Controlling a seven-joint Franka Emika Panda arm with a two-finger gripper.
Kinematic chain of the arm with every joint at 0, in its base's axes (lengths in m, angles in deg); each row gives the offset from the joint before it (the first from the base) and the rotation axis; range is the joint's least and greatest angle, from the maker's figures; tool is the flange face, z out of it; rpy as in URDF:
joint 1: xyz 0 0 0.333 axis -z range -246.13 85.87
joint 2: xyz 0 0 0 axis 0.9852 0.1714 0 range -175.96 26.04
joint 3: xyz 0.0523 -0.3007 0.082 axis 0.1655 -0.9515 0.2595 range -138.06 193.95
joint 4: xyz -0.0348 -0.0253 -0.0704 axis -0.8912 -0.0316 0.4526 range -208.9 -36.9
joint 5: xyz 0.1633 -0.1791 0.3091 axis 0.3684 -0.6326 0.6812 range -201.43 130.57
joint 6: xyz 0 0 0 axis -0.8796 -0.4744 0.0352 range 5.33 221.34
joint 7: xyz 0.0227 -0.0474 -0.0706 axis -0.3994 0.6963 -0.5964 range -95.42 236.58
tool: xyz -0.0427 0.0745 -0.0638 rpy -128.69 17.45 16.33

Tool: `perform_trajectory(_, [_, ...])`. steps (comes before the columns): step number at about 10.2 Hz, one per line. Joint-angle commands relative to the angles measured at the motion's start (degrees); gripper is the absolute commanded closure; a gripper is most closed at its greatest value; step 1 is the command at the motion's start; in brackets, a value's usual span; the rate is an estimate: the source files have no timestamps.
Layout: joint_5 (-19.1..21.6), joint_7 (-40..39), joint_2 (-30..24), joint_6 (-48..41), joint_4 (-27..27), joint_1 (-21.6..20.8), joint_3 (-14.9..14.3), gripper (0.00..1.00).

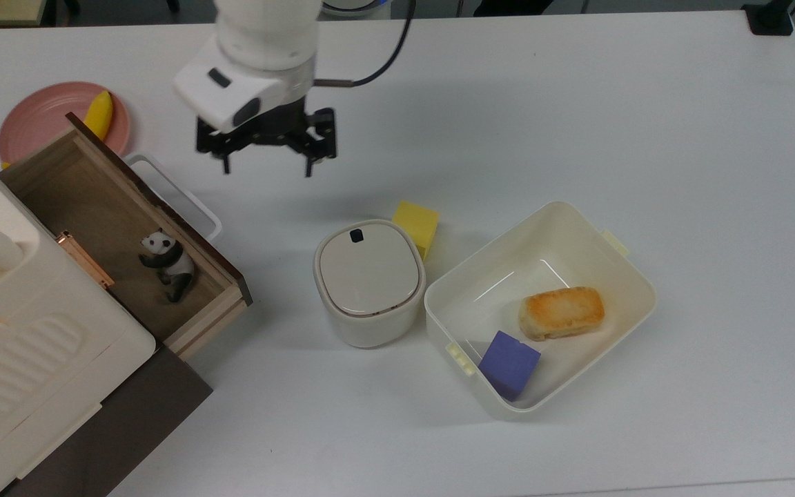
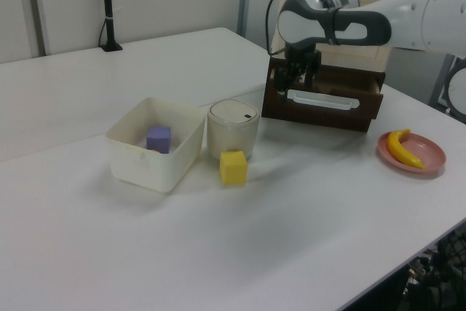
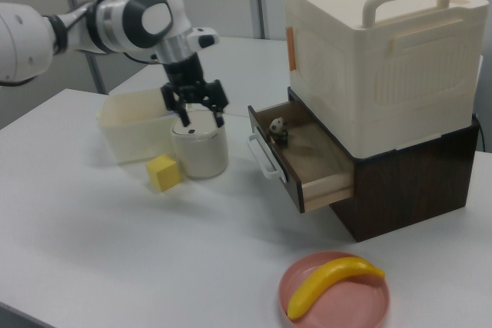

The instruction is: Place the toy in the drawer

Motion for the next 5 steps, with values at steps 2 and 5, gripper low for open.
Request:
perform_trajectory(2, [4.38,9.39,-3.25,-7.14,-0.8,-4.02,-0.58,0.0])
perform_trajectory(5, [4.39,12.4,-3.07,-6.96,-1.06,-4.46,-0.58,0.0])
